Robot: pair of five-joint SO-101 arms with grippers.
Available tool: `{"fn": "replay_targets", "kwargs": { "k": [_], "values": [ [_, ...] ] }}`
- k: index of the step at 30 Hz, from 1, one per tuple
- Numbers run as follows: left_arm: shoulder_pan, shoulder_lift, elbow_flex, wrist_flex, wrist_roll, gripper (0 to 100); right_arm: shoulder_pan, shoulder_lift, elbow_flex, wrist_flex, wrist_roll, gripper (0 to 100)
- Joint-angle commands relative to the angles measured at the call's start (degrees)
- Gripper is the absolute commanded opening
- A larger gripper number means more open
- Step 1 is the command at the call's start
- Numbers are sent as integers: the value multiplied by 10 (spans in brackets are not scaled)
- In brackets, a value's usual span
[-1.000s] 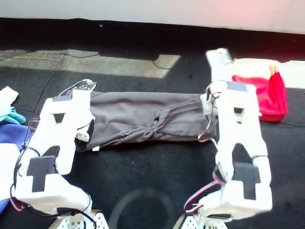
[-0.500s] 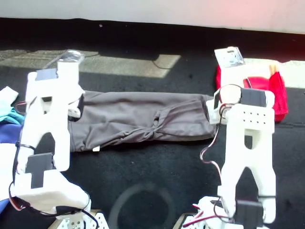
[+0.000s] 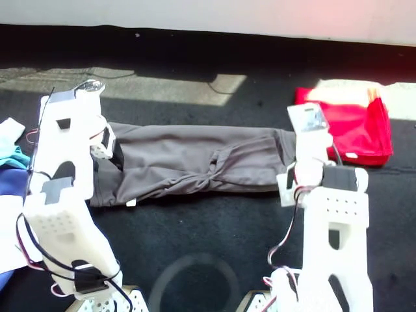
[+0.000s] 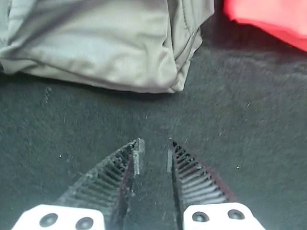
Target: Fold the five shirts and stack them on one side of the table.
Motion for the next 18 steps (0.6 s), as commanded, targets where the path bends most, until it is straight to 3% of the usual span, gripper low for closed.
{"fn": "replay_targets", "kwargs": {
  "k": [1,10,18],
  "values": [
    [-7,14,-32,4,2,229,0,-58,33,-9,7,91],
    [-8,22,-74,43,2,228,0,-139,73,-4,7,91],
    [-65,54,-152,54,-16,229,0,-162,78,-4,4,91]
  ]
}}
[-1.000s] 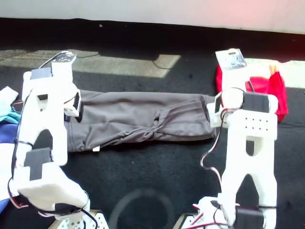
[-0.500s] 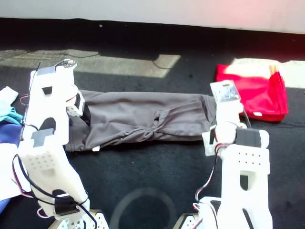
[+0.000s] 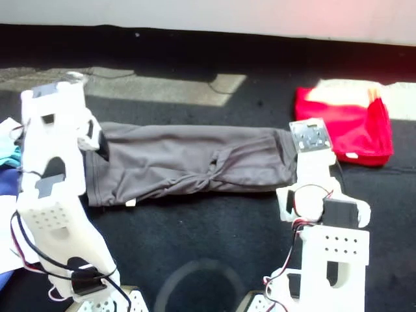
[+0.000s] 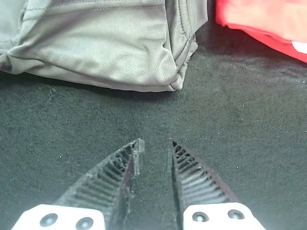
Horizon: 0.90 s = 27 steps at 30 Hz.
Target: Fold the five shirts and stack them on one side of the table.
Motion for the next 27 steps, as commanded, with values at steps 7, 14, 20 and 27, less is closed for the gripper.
{"fn": "replay_targets", "kwargs": {
  "k": [7,14,20,27],
  "values": [
    [-9,79,-66,27,-11,228,0,-15,1,-2,4,91],
    [-3,129,-109,31,-14,216,0,-15,1,-1,4,91],
    [-7,169,-153,34,-18,10,0,-15,1,0,3,91],
    [-65,171,-190,40,-63,9,-1,-15,-1,0,3,91]
  ]
}}
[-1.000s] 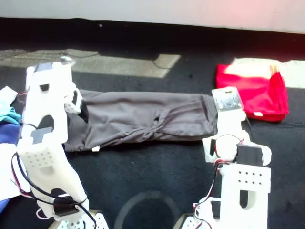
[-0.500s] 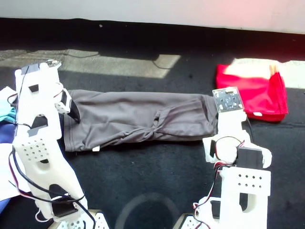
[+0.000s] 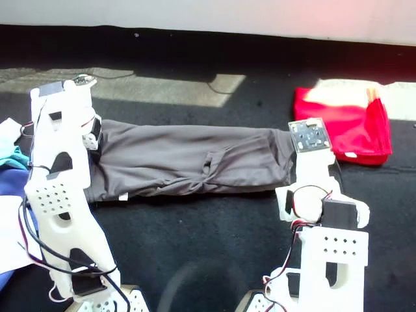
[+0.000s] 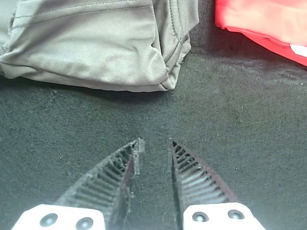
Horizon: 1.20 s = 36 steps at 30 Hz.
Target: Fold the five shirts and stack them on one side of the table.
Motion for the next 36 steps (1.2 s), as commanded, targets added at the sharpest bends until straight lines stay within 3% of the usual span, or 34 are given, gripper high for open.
{"fn": "replay_targets", "kwargs": {
  "k": [1,8,15,19,26,32,36],
  "values": [
    [-69,0,-41,6,-26,9,-1,-10,-2,0,3,91],
    [-67,-1,-115,93,-42,9,-29,-10,0,-1,3,91],
    [12,-22,-145,149,-5,9,-35,-10,-1,-5,-42,91],
    [72,-105,-69,149,-3,9,-9,-10,1,-7,-59,91],
    [248,-286,50,148,65,9,160,-8,1,-51,-21,91],
    [448,-332,18,145,128,9,263,-6,2,-50,-6,91],
    [541,-323,-25,125,147,9,303,-9,2,-46,-5,91]
  ]
}}
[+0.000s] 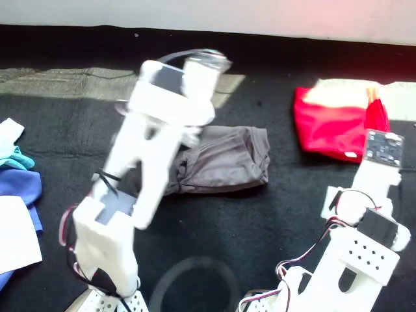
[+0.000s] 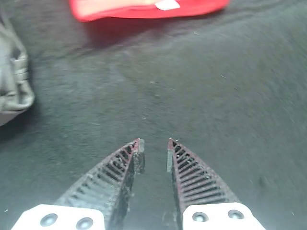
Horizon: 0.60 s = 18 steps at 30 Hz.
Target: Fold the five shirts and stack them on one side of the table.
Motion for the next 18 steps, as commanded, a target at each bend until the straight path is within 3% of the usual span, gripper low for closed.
{"fn": "replay_targets", "kwargs": {
  "k": [1,9,18],
  "values": [
    [78,-17,-50,-30,11,9,40,-9,-2,-3,6,91],
    [124,131,-167,-105,32,9,69,-9,-1,26,6,91],
    [129,310,-373,-110,32,41,69,-10,-1,29,6,91]
  ]
}}
